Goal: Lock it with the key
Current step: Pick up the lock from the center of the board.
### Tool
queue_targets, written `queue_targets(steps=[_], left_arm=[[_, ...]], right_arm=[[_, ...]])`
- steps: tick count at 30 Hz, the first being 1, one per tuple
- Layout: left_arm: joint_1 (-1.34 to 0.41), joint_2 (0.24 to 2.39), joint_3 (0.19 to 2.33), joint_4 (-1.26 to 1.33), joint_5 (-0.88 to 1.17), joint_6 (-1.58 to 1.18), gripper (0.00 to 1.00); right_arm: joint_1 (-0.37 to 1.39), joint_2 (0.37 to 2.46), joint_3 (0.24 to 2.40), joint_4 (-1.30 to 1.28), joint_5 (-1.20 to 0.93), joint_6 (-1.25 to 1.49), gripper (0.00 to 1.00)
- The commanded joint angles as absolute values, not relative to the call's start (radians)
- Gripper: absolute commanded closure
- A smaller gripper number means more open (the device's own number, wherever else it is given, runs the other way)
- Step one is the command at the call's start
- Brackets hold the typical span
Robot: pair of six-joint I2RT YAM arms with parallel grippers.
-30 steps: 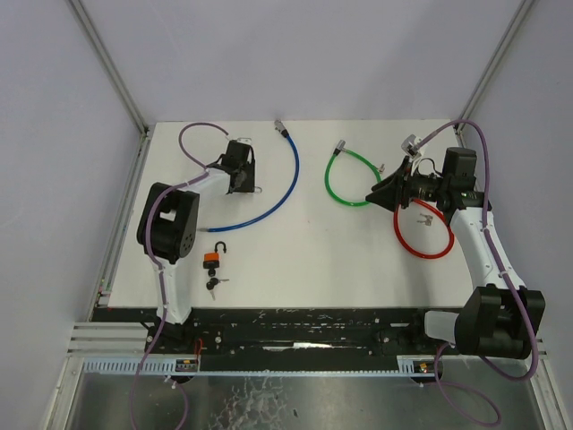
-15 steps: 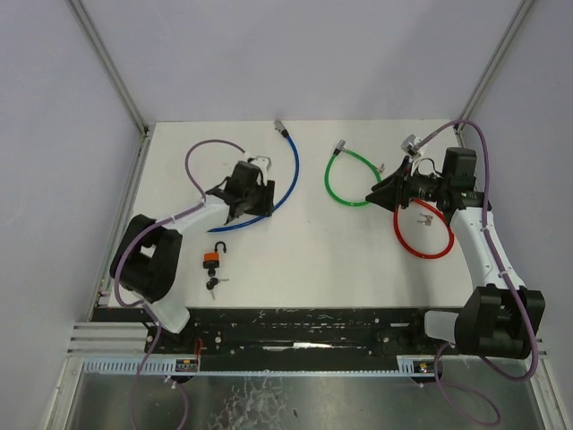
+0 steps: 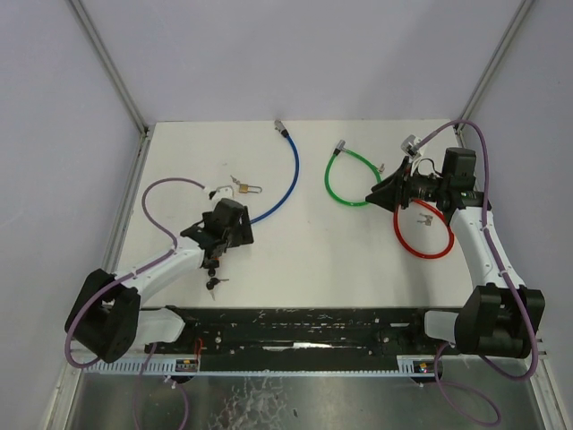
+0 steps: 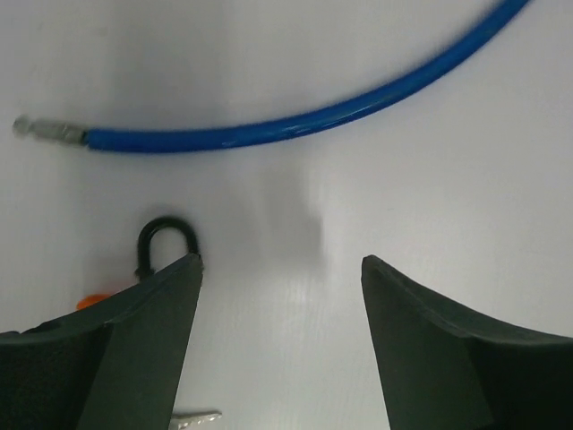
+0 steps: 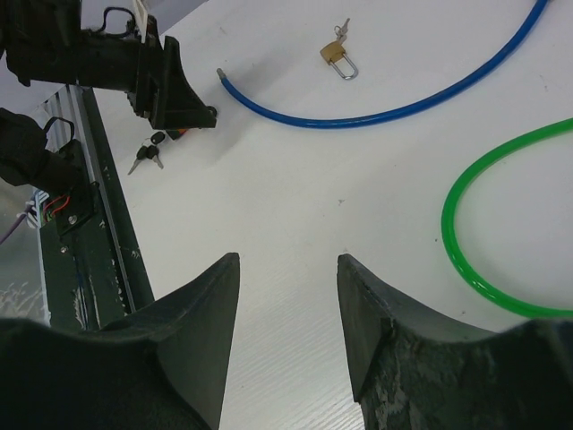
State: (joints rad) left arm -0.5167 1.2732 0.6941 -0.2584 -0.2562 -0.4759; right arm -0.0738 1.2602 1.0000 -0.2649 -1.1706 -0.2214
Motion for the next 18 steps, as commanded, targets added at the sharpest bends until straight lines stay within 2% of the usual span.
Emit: queue_targets(steps=[1,7,14,18], left_arm=[[-0.522,1.249,0.590,-0.340,-0.502,-0.723,0.28],[-0.524,1.277,0.599,-0.482,-0.639,-0.881,0.27],[-0.543,1.201,0.603,-0.566,-0.648,-0.942,0.19],[-0.557,1.075,0.596,-0.595,-0.683,-0.997,0.18]], right_arm=[[-0.066,1.264,1.030,-0.273,-1.202,-0.233,0.46],[-0.066,1.271,1.029,-0.276,-1.210,-0.232,0.46],[-0.066,1.275,1.030,-0.279,-1.206,-0.237,0.46],[-0.066,1.281,1.030,-0.280,-1.206,-0.235,0.46]])
